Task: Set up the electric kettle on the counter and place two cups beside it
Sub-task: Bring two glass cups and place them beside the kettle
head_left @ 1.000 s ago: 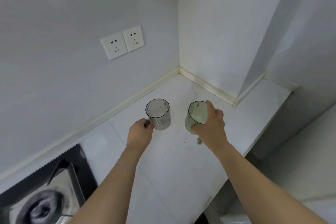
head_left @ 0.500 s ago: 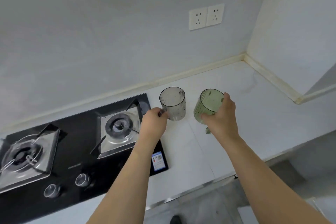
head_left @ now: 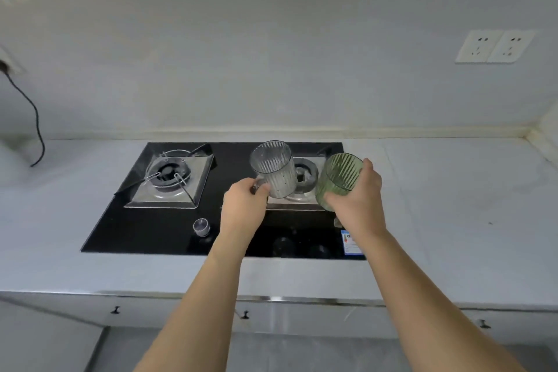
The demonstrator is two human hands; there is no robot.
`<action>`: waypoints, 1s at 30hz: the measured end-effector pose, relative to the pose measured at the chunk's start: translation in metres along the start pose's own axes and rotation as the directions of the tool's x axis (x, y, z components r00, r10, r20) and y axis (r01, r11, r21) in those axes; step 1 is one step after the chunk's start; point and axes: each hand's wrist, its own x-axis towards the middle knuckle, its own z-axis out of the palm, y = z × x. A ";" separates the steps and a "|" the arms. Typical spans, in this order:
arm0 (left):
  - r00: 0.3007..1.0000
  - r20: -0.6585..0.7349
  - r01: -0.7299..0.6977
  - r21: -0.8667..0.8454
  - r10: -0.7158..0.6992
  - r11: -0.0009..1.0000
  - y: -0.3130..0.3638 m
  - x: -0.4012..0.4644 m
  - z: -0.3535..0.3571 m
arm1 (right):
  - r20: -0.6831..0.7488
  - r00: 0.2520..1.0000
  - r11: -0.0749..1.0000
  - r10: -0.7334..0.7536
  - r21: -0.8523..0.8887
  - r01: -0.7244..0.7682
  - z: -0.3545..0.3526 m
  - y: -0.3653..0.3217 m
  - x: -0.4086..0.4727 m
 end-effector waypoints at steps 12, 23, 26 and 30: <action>0.997 -0.071 -0.039 0.013 0.040 0.999 -0.146 0.034 -0.232 | 0.035 0.996 0.994 -0.083 -0.073 0.085 0.229 -0.141 -0.111; 0.981 -0.169 0.101 0.002 -0.100 0.995 -0.227 0.085 -0.316 | 0.162 0.973 0.983 -0.166 -0.049 0.175 0.350 -0.199 -0.106; 0.964 -0.224 0.146 -0.016 -0.146 0.989 -0.240 0.104 -0.336 | 0.175 0.967 0.980 -0.186 -0.041 0.196 0.388 -0.215 -0.095; 0.939 -0.275 0.202 -0.048 -0.207 0.978 -0.264 0.130 -0.367 | 0.290 0.938 0.980 -0.192 0.006 0.198 0.447 -0.239 -0.089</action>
